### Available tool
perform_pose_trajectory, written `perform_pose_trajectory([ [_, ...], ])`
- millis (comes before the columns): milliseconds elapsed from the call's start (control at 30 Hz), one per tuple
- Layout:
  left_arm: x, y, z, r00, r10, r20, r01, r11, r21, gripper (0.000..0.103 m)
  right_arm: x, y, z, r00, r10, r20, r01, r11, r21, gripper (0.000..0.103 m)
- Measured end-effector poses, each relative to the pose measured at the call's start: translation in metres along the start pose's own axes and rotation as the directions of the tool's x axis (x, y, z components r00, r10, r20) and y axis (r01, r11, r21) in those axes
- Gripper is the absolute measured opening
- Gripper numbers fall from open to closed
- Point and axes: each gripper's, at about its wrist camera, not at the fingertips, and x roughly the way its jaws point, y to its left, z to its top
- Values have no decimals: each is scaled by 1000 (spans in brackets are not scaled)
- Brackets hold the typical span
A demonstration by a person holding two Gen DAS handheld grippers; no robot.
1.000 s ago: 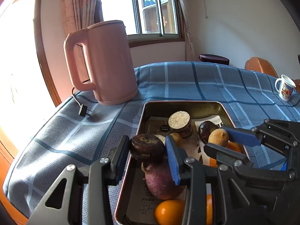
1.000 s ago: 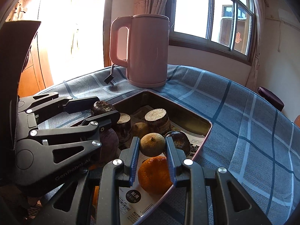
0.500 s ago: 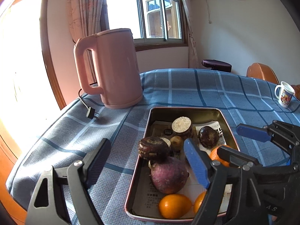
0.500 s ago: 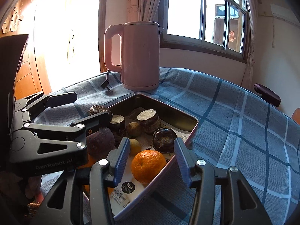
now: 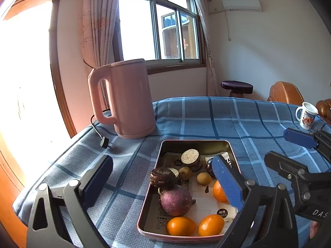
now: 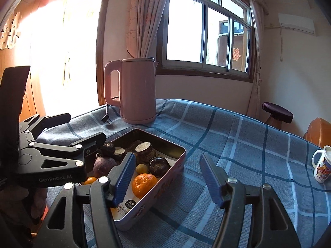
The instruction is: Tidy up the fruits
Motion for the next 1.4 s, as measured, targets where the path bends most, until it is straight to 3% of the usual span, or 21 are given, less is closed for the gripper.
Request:
perform_pose_trajectory([
  [1400,-6,-9,1,1000,-9,16,9,1000,24,103,-6,-6,-2,1000,-15,23,15,1000,25,68],
])
